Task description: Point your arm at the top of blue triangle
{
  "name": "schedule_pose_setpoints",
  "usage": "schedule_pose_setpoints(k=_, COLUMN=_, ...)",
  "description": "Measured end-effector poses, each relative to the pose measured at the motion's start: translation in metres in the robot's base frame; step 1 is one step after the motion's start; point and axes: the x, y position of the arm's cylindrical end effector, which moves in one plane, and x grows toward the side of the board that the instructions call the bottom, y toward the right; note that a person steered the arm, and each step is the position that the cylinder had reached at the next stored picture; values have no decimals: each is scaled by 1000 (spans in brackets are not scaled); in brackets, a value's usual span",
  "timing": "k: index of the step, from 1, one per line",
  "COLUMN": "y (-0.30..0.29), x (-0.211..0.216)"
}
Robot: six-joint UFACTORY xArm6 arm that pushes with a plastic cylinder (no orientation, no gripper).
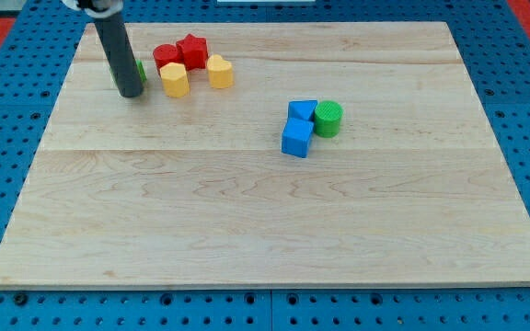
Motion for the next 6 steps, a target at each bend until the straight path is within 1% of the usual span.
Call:
schedule_pose_setpoints(k=1, y=-34, x=-24)
schedule_pose_setpoints(k=2, y=-18, x=-44)
schedule_pose_setpoints(k=3, y=-12, x=-51)
schedule_pose_setpoints(k=4, y=35, x=-20)
schedule_pose_setpoints(k=5, y=34, x=9)
schedule_pose_setpoints(k=6, y=-4, x=5)
